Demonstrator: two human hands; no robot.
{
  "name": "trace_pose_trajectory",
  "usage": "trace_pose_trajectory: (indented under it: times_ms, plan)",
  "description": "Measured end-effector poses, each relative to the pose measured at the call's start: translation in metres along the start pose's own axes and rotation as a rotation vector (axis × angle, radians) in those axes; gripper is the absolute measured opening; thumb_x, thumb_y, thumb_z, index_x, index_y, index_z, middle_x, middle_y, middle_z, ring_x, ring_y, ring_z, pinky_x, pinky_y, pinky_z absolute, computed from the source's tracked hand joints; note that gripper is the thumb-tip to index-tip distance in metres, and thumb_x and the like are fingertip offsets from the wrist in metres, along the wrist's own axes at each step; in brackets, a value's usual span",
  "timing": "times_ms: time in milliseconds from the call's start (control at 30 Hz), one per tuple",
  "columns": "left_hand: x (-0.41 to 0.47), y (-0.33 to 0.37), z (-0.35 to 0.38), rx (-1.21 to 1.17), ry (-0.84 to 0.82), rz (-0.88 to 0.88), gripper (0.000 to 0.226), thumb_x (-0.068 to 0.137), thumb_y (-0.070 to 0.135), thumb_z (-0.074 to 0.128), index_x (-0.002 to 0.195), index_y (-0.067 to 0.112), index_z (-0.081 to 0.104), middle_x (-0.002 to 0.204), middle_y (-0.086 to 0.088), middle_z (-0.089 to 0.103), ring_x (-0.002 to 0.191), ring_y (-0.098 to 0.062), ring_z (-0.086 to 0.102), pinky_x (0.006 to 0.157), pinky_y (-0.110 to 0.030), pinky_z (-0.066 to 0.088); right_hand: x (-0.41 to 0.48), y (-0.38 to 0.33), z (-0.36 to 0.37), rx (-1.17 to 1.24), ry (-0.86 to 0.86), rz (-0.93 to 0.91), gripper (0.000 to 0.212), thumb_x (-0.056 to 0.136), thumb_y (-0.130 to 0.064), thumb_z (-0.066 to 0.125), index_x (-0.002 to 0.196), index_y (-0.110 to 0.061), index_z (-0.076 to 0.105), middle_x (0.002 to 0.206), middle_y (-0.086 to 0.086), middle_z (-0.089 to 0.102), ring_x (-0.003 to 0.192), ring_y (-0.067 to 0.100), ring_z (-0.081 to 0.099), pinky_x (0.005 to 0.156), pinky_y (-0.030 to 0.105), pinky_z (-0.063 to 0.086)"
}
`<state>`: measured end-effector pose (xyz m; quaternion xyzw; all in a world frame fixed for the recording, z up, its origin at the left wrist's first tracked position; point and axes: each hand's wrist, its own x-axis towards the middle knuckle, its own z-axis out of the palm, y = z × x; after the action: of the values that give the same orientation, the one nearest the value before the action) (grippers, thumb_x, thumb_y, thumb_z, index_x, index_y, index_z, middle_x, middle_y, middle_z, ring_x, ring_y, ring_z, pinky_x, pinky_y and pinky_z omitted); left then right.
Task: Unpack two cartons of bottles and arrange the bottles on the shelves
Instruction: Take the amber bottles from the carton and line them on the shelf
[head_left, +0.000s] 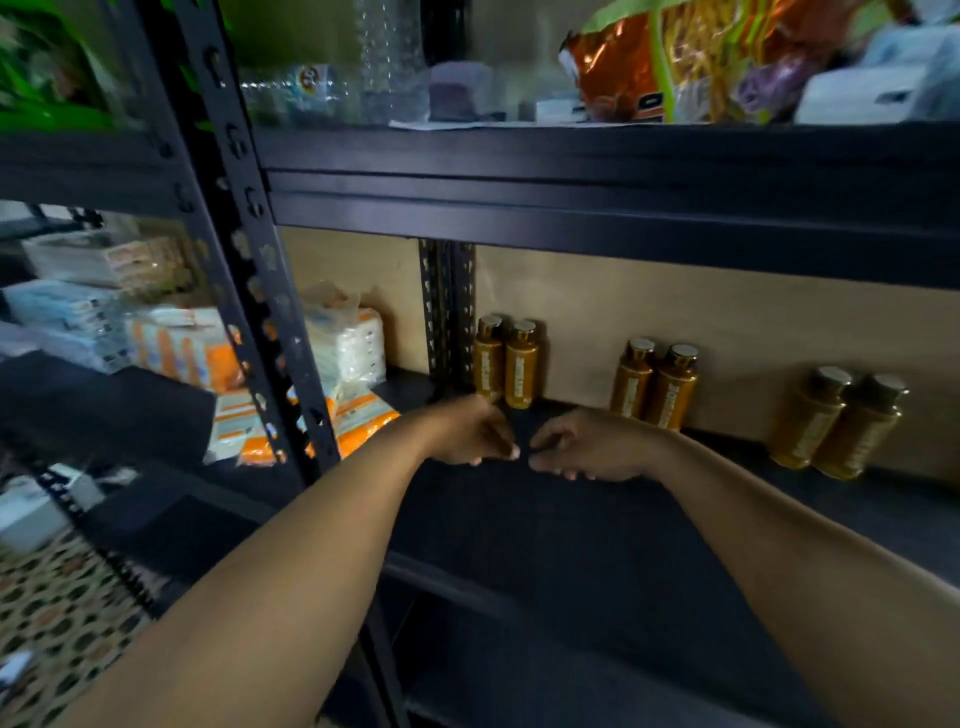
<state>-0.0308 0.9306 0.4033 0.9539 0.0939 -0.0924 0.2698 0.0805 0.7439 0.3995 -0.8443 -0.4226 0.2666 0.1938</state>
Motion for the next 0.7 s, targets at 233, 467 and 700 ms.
trace_pose_trajectory:
  times_ms: [233, 467, 700]
  plan:
    - [-0.116, 0.046, 0.095, -0.041, -0.172, -0.142, 0.036, 0.090, 0.052, 0.068, 0.119, 0.031, 0.068, 0.102, 0.015, 0.071, 0.087, -0.008, 0.069, 0.089, -0.032, 0.054, -0.134, 0.025, 0.069, 0.156, -0.212, -0.015, 0.037, 0.096, -0.050, 0.064, 0.129, -0.034, 0.061, 0.102, -0.006, 0.075, 0.094, 0.009, 0.071, 0.090, 0.040, 0.058]
    - [-0.175, 0.037, 0.238, -0.134, -0.433, -0.249, 0.054, 0.090, 0.055, 0.068, 0.137, 0.031, 0.056, 0.117, 0.011, 0.062, 0.098, -0.013, 0.062, 0.078, -0.029, 0.048, -0.218, 0.091, 0.208, 0.260, -0.211, 0.177, 0.054, 0.088, -0.060, 0.069, 0.135, -0.034, 0.059, 0.099, -0.005, 0.075, 0.088, 0.010, 0.071, 0.090, 0.037, 0.055]
    - [-0.208, 0.019, 0.364, -0.113, -0.529, -0.221, 0.061, 0.092, 0.052, 0.065, 0.145, 0.025, 0.051, 0.127, 0.000, 0.061, 0.101, -0.016, 0.062, 0.082, -0.028, 0.049, -0.279, 0.138, 0.329, 0.111, -0.320, 0.326, 0.057, 0.095, -0.055, 0.062, 0.143, -0.025, 0.056, 0.133, -0.001, 0.064, 0.121, 0.017, 0.060, 0.093, 0.025, 0.042]
